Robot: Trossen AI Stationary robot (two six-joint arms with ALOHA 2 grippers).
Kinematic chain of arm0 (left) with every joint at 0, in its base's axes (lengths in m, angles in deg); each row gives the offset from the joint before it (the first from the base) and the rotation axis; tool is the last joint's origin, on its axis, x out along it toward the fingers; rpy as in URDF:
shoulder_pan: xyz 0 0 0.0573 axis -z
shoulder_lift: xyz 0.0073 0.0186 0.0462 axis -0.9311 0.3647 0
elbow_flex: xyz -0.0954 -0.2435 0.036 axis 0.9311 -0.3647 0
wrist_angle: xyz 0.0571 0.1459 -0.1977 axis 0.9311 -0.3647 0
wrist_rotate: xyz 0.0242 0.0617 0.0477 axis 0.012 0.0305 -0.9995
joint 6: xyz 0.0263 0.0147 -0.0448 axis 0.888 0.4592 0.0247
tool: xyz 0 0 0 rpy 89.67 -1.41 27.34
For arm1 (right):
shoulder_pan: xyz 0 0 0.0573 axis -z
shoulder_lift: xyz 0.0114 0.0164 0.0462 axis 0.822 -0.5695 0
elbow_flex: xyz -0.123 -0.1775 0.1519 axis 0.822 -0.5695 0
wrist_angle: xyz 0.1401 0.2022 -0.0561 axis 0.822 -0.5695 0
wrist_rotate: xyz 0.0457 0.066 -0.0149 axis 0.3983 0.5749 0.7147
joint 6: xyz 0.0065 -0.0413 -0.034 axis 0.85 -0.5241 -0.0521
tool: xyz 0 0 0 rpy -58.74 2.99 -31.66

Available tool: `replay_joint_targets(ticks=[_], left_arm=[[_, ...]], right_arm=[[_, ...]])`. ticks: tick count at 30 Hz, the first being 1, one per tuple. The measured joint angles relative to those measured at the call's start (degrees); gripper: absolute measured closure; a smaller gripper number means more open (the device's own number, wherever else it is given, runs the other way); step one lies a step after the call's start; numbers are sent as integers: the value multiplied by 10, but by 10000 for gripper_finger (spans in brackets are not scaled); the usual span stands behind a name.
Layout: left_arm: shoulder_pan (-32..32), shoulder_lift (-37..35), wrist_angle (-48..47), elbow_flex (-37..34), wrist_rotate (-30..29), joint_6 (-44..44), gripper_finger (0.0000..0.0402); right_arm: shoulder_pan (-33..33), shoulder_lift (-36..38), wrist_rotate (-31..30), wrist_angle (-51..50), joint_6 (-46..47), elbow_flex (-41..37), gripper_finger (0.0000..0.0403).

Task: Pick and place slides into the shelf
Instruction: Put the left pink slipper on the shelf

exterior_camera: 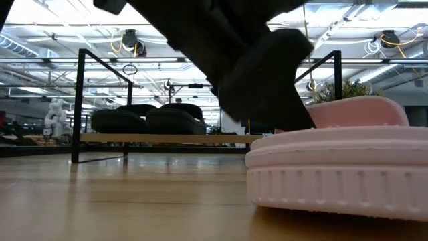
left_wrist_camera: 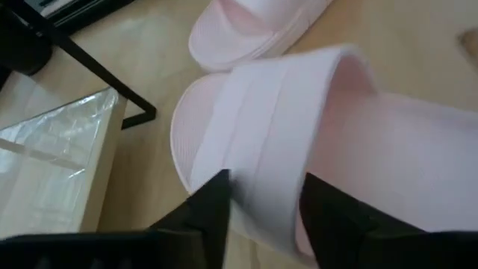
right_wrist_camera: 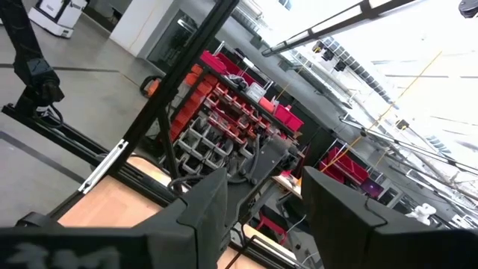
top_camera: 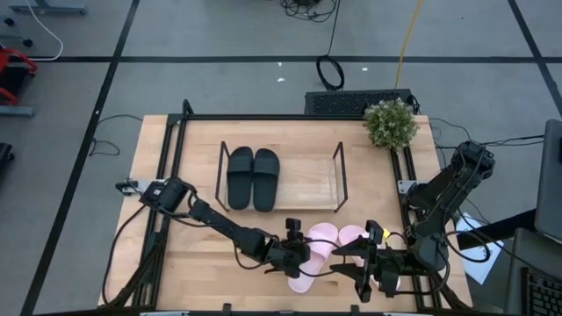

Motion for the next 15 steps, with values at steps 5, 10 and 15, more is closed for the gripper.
replay_joint_targets(ticks=[5, 10, 15], left_arm=[[-2, 9, 9, 0, 2, -2, 322], [-2, 9, 11, 0, -15, 4, 390], [15, -5, -4, -1, -78, 13, 397]], right_arm=[[0, 0, 0, 0, 0, 0, 238], [0, 0, 1, 0, 0, 0, 238], [0, 0, 1, 0, 0, 0, 238]])
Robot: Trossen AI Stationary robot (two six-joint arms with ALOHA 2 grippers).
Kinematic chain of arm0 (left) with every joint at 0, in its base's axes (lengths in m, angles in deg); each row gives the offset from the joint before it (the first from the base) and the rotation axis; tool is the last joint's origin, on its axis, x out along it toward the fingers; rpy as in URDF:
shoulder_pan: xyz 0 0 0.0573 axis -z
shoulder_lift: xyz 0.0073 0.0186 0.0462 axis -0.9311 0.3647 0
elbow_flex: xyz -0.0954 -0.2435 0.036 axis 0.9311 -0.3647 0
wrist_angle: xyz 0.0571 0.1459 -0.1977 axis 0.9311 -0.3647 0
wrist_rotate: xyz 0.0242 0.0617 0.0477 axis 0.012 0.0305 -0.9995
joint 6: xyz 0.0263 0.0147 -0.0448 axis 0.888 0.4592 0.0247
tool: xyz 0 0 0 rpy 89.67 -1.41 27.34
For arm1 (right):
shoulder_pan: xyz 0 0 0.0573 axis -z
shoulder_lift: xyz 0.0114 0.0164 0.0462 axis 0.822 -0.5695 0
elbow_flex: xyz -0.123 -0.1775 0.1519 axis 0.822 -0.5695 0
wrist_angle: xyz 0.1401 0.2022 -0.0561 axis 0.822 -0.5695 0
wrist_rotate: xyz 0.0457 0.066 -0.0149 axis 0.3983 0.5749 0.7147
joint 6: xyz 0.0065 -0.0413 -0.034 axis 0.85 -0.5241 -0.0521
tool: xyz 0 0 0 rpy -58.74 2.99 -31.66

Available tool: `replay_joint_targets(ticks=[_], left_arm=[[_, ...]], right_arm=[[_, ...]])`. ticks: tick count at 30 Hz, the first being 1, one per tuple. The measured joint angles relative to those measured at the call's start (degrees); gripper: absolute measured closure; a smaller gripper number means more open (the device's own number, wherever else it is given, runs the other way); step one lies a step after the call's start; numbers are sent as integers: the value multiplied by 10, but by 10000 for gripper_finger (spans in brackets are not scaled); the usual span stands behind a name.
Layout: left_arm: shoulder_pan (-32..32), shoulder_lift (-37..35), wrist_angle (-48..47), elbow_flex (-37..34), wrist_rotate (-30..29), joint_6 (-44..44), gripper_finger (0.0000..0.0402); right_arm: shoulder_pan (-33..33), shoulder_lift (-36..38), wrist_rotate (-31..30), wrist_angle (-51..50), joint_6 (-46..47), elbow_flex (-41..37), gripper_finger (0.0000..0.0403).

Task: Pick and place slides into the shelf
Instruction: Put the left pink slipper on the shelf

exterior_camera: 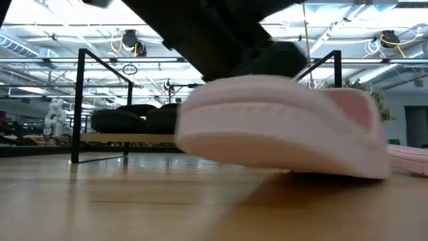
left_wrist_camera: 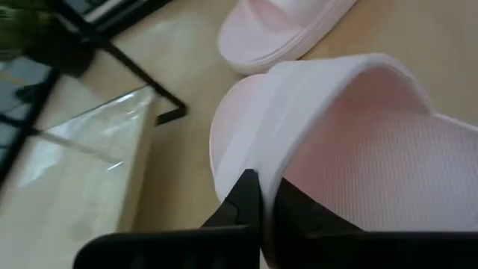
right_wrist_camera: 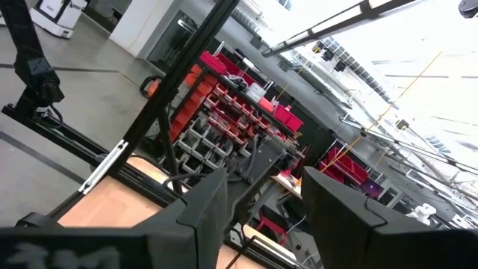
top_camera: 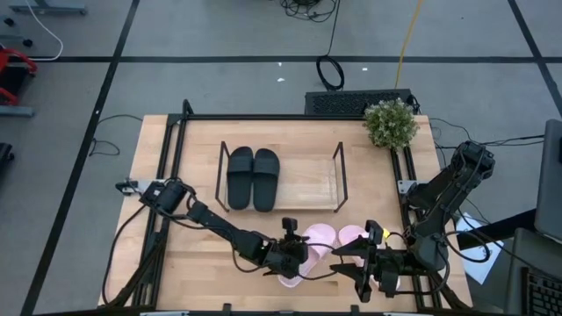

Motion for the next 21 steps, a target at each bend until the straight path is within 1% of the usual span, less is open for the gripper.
replay_joint_targets(ticks=[4, 8, 10, 14, 15, 18, 20, 21], left_arm=[[22, -39, -32, 12, -76, -26, 399], [46, -85, -71, 34, -209, -51, 400], [54, -106, -88, 37, -290, -50, 400], [55, -146, -85, 45, -433, -37, 400], [50, -151, -84, 46, -447, -39, 400], [33, -160, -96, 44, -445, -66, 401], [16, -159, -91, 44, -429, -85, 401], [8, -159, -92, 44, -434, -92, 401]], right_arm=[[0, 0, -2, 3, -1, 0, 238], [0, 0, 0, 10, 0, 0, 238], [0, 0, 1, 15, 0, 0, 238], [-2, 0, 0, 33, -2, 0, 238], [-4, 1, -1, 39, -5, 0, 238], [-13, 2, -2, 77, -44, 0, 238], [-23, 3, -14, 125, -93, 0, 238], [-29, 4, -17, 151, -122, 0, 238]])
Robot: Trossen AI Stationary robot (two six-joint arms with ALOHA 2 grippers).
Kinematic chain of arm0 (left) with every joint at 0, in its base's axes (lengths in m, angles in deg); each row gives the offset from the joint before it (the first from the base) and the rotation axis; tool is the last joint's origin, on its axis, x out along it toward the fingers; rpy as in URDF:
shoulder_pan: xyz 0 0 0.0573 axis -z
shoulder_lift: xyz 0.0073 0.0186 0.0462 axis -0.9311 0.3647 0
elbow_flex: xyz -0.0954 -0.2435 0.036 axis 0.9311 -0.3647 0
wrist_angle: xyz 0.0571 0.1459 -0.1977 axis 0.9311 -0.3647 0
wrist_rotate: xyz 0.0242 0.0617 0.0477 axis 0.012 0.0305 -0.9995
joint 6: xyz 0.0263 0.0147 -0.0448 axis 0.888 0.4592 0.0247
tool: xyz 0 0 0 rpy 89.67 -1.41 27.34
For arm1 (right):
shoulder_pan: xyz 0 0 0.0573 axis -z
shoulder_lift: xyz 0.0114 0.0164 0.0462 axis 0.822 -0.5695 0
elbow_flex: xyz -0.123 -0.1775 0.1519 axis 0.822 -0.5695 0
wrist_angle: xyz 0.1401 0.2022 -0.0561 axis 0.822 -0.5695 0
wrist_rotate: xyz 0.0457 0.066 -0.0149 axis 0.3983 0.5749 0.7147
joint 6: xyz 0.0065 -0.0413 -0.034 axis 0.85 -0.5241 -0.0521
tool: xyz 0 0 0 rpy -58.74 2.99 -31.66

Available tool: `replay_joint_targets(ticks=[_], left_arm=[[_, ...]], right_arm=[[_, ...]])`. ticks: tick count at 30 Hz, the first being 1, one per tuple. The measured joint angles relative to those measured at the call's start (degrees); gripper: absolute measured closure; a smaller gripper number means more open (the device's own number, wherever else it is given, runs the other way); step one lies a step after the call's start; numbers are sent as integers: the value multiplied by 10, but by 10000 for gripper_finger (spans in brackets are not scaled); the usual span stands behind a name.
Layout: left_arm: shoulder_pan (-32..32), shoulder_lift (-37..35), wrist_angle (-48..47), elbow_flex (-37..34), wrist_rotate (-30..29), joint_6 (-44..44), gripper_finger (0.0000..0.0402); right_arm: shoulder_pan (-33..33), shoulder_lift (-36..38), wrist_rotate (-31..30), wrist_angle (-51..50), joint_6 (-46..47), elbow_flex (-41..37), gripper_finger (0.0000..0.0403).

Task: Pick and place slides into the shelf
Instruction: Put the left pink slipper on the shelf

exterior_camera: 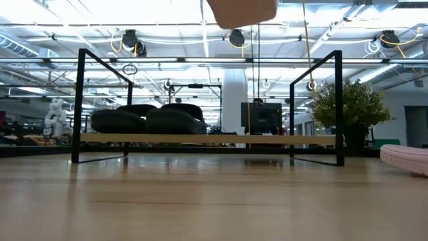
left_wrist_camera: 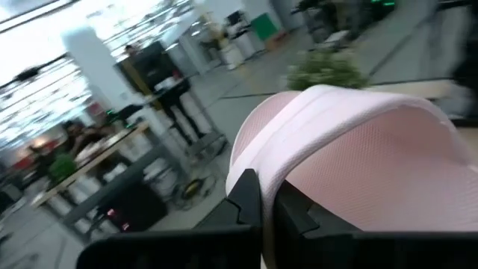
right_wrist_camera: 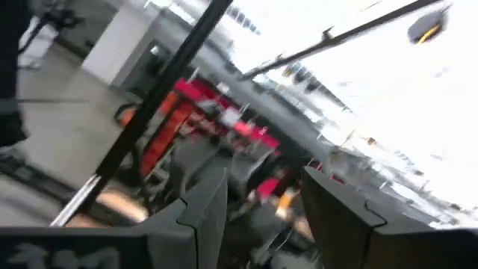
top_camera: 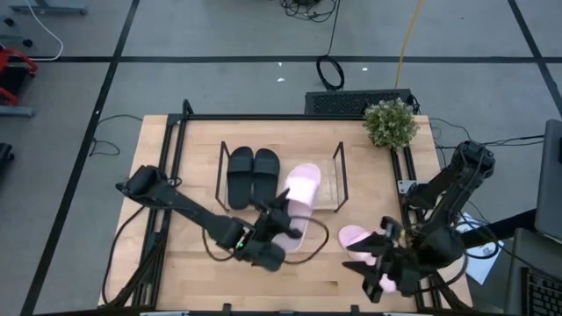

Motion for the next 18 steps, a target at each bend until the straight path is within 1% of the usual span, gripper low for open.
replay_joint_targets(ticks=[4, 7, 11, 14, 18], left_arm=[[-41, 13, -1, 0, -26, -18, 401], [-73, 28, -1, 0, -27, -42, 401], [-104, 47, 3, 0, 4, -67, 401], [-123, 63, 9, 0, 14, -77, 401], [-148, 80, 8, 1, 35, -87, 401]], right_arm=[[-20, 1, -33, 91, -108, 0, 238], [-28, 1, -61, 134, -151, 0, 238], [-31, 1, -97, 141, -170, 0, 238], [-31, 1, -123, 136, -172, 0, 238], [-27, 1, -127, 132, -172, 0, 238]])
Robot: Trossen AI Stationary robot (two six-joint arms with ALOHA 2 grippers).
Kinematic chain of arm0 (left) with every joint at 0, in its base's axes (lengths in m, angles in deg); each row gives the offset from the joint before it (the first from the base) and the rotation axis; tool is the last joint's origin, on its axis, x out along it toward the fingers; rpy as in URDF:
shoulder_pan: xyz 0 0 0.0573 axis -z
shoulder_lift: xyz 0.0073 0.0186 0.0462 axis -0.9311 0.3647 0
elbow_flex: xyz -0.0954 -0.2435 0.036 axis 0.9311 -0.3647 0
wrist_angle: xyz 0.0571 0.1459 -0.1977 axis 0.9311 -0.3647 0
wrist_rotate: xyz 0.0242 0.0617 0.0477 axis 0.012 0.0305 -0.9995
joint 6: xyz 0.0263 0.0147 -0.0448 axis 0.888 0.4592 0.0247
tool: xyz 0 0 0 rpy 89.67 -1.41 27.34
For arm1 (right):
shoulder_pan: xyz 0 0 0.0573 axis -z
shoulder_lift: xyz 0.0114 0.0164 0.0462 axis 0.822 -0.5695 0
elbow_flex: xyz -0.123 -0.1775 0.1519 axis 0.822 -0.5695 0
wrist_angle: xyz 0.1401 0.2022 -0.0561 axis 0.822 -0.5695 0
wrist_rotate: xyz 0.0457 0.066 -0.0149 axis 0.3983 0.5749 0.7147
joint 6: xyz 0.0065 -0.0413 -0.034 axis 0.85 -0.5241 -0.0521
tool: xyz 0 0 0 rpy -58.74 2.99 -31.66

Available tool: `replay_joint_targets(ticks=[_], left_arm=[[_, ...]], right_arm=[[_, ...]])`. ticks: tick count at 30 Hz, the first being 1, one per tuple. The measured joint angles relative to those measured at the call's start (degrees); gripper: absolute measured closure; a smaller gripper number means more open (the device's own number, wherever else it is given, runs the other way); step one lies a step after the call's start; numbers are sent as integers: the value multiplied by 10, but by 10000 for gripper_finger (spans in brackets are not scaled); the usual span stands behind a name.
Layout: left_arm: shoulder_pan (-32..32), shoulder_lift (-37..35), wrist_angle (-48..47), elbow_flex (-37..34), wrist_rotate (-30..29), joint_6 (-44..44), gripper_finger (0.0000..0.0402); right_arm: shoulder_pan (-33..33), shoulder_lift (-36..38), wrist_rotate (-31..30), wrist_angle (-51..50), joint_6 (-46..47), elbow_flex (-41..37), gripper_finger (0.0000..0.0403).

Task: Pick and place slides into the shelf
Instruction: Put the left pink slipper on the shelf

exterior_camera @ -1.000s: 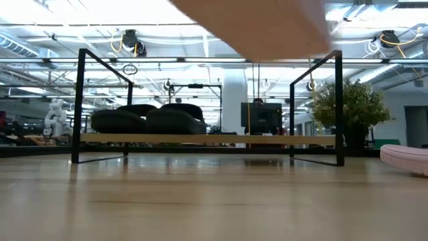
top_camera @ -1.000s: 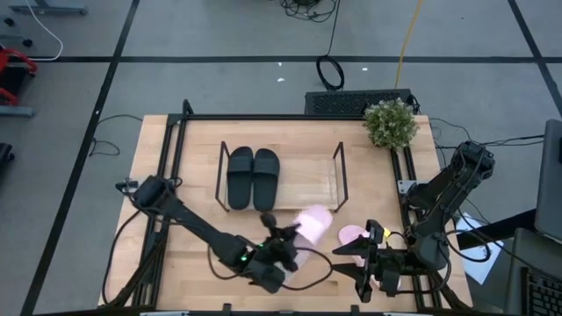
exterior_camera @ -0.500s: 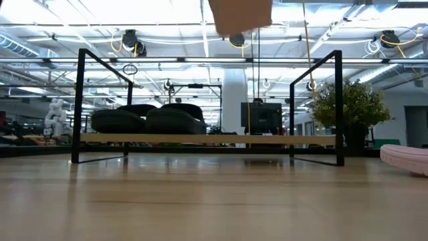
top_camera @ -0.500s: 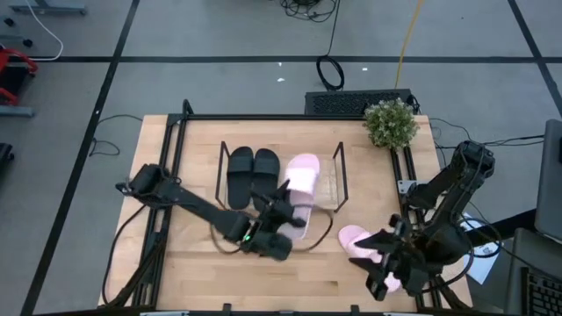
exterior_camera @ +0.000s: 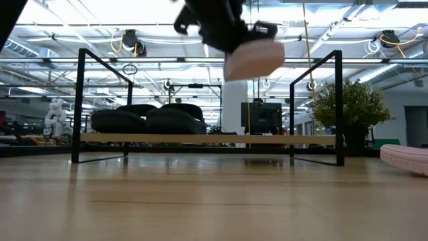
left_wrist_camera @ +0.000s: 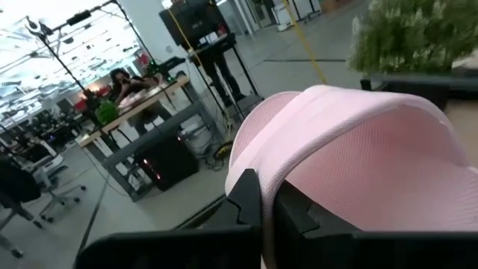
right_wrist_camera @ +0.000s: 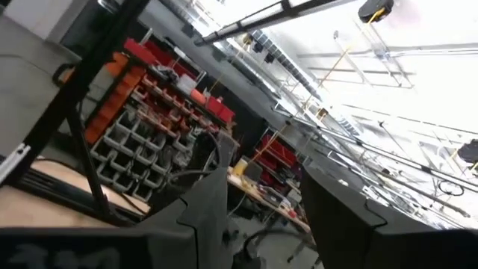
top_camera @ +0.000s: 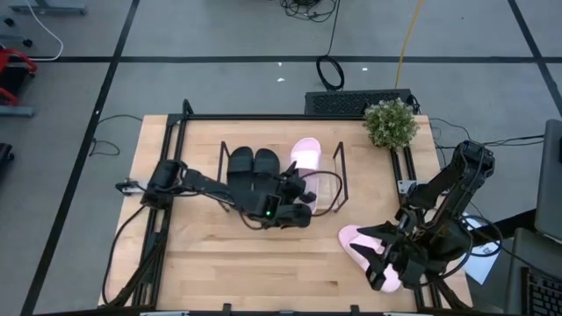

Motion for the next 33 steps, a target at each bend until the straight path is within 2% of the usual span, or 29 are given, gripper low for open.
replay_joint_targets(ticks=[6, 10, 13, 20, 33], left_arm=[[-30, 23, -70, -1, 45, -54, 401], [-42, 31, -85, -14, 52, -76, 401], [-47, 31, -79, -35, 83, -101, 401], [-49, 31, -73, -71, 98, -101, 401], [-56, 31, -87, -73, 125, -89, 401]], right_arm=[[0, 0, -17, -1, 7, 0, 238], [0, 0, -20, -2, 6, 0, 238], [0, 0, -20, -3, 5, 0, 238], [0, 0, -20, -3, 2, 0, 238], [1, 0, -20, -2, 6, 0, 238]])
